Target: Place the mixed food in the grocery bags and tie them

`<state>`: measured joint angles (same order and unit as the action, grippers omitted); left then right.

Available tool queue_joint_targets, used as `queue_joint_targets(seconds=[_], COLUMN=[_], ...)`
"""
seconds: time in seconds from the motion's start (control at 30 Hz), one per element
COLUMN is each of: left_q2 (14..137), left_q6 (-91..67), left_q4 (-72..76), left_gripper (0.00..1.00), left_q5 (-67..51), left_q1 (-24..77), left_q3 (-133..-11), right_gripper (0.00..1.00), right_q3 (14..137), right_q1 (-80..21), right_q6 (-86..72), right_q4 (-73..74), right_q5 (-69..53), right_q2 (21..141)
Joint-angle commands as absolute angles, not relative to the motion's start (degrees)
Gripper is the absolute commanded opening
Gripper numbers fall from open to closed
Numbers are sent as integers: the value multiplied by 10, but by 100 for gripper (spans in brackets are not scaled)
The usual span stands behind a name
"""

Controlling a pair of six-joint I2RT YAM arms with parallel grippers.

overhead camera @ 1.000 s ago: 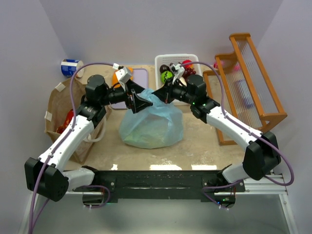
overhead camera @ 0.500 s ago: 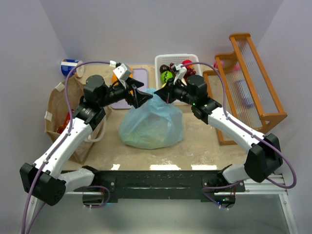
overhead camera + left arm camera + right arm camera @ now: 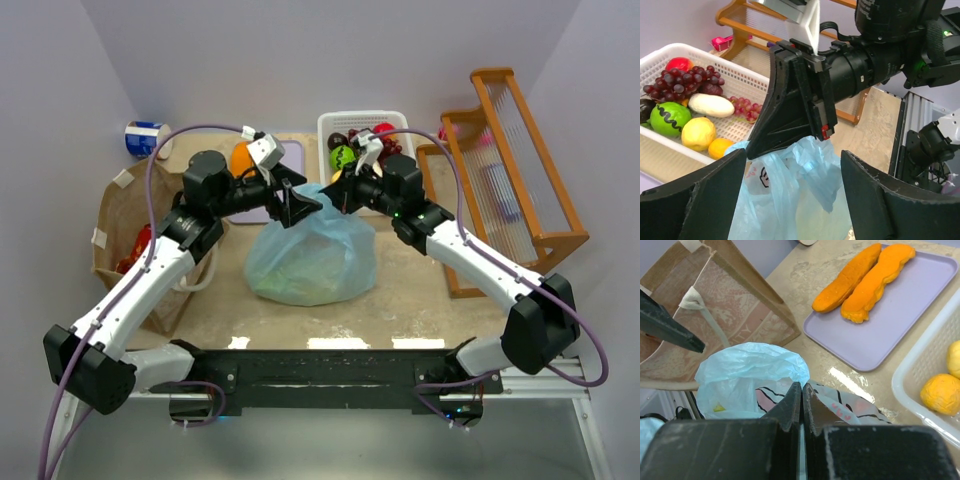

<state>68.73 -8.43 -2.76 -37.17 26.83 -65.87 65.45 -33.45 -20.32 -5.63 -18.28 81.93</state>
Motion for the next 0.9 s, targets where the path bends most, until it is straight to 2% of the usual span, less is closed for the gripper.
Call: queue_joint_targets(seconds=[0.0,0.17,0.2,0.27,0.3,0.37,0.4,0.5,0.73,0.87], left_q2=[689,715,717,717,716,717,716,708,691,695], left_q6=[-82,-44,-42,-35,-33,-33,-34,-50,-59,-65], left_q4=[-15,-70,-72,-76,-80,-79,-71,-42,-18,-13], left_gripper=[81,69,57,45,36,32,26,24,29,20], left_q5=[-404,-418,-411,-387,-351,-316,-291,-252,-215,-220], left_q1=[273,275,275,275,275,275,275,275,275,274], left_q3=[-675,-691,-690,-687,-686,-684,-682,-665,-635,-631], right_gripper=[0,0,0,0,0,0,0,0,0,0], right_q3=[678,680,679,675,672,666,664,663,642,623], right_q1=[-338,-340,-340,-340,-342,-343,-345,-347,-359,-373], right_q6=[-189,-184,-183,-184,-184,-184,-182,-181,-182,-191], right_q4=[-52,-41,-41,-42,-44,-46,-44,-36,-20,-27], right_q5=[-155,-143,-139,-134,-130,-122,-121,-119,-100,-102], right_q2=[792,784,782,771,766,751,747,736,706,680])
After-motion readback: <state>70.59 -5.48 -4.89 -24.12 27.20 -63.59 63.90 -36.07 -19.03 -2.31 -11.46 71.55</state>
